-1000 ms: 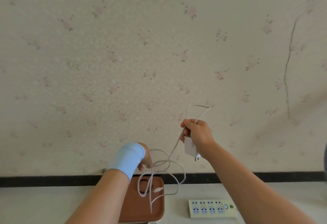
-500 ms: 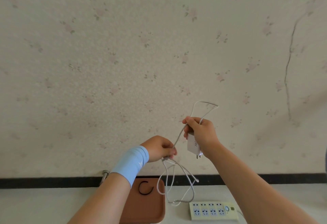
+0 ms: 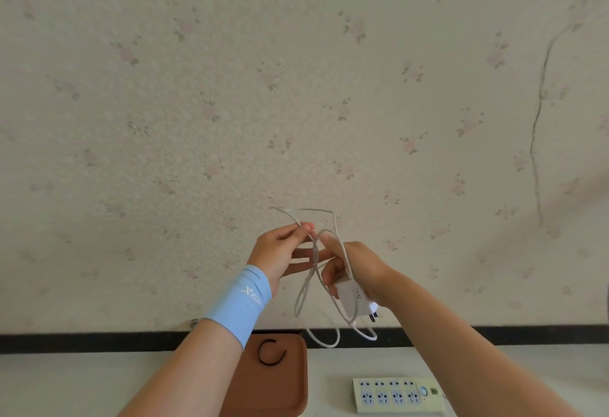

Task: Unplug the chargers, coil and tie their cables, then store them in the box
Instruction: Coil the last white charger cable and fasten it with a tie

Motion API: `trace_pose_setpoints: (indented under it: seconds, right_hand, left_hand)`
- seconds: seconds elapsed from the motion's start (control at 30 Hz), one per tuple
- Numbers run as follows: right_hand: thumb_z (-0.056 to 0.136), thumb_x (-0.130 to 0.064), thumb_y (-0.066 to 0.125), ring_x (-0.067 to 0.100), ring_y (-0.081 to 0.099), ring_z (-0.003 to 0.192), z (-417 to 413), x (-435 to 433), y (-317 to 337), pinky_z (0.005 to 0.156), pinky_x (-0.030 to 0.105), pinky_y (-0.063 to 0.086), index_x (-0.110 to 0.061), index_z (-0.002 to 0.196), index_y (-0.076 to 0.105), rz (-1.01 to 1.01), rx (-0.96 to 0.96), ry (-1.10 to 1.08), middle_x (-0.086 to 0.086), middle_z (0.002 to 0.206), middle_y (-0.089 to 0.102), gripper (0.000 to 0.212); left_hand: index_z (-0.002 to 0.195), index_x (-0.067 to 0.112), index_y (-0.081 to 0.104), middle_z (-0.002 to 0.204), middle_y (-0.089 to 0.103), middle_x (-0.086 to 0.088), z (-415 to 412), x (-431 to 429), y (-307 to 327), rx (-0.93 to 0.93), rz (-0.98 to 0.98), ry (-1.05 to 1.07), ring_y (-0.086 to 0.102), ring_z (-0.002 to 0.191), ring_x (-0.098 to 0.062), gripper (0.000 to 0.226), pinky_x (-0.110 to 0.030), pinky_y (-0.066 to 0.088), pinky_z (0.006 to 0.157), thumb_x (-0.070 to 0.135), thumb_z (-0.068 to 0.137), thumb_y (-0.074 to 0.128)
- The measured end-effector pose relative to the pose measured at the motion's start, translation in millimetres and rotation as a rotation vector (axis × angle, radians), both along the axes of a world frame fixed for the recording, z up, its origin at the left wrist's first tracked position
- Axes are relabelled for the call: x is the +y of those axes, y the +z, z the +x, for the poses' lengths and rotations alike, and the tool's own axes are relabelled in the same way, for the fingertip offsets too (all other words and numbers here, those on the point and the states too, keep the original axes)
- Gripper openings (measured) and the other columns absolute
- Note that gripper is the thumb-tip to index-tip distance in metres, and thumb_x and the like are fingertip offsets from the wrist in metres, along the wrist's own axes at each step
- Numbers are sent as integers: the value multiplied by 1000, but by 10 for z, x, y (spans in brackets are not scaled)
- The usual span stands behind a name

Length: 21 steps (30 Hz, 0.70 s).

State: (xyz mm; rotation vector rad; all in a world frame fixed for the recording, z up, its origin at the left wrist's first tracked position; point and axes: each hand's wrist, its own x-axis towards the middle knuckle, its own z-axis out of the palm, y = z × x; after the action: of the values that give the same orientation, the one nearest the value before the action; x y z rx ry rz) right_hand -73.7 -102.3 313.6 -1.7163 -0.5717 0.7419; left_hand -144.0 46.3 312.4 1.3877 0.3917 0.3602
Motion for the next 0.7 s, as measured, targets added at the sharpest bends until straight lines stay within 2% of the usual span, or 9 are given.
trace_pose_setpoints:
  seconds: [0.17, 0.27, 0.33, 0.43, 0.5, 0.6, 0.7]
  right_hand:
    - [105, -43, 39, 25, 56, 52, -15, 9, -5, 56, 31, 48, -1, 96, 70, 112, 128, -81, 15, 67, 65, 53]
    - [93, -51, 62, 20, 59, 57, 5, -50, 56, 59, 29, 52, -7, 86, 72, 9, -28, -62, 9, 70, 68, 46]
    - [83, -46, 77, 17, 59, 60, 4, -68, 60, 61, 26, 53, -9, 85, 75, -85, -115, 0, 5, 71, 71, 36]
    - [82, -40, 80, 12, 60, 60, 2, -57, 36, 59, 20, 52, -13, 80, 75, -116, -155, 19, 1, 69, 72, 27]
    - [83, -33, 81, 10, 58, 59, 42, -69, -10, 61, 19, 50, -11, 77, 74, -137, -200, 68, 0, 67, 72, 24]
    - [81, -29, 82, 11, 59, 64, 99, -96, -122, 71, 27, 54, -10, 80, 76, -377, -278, 253, 2, 75, 76, 21]
    - [75, -37, 86, 13, 66, 77, 122, -116, -240, 86, 34, 54, -21, 86, 79, -735, -391, 362, -4, 88, 78, 22]
  left_hand:
    - [98, 15, 76, 87, 77, -3, -44, 0, 2, 21, 130, 18, 70, 71, -17, 13, -36, 62, 71, 19, 95, 64]
    - [96, 13, 77, 88, 76, -6, -69, 28, 8, 40, 152, -11, 71, 71, -20, 12, -36, 62, 69, 17, 93, 66]
    - [94, 13, 78, 89, 76, -5, -86, 45, 7, 67, 178, -49, 73, 73, -20, 12, -30, 59, 66, 19, 92, 68]
    - [90, 12, 78, 88, 76, -4, -95, 64, -8, 92, 211, -62, 73, 75, -18, 14, -29, 58, 66, 21, 92, 68]
    - [83, 9, 77, 85, 75, -6, -56, 84, -7, 56, 209, 37, 71, 68, -19, 18, -32, 60, 65, 22, 92, 68]
    - [74, 6, 70, 73, 69, -7, 14, 220, 21, -76, -13, 334, 65, 56, -17, 24, -29, 60, 57, 16, 94, 64]
    - [81, 8, 65, 76, 65, -3, 10, 330, 24, -112, -214, 413, 60, 60, -17, 18, -25, 58, 52, 12, 97, 59]
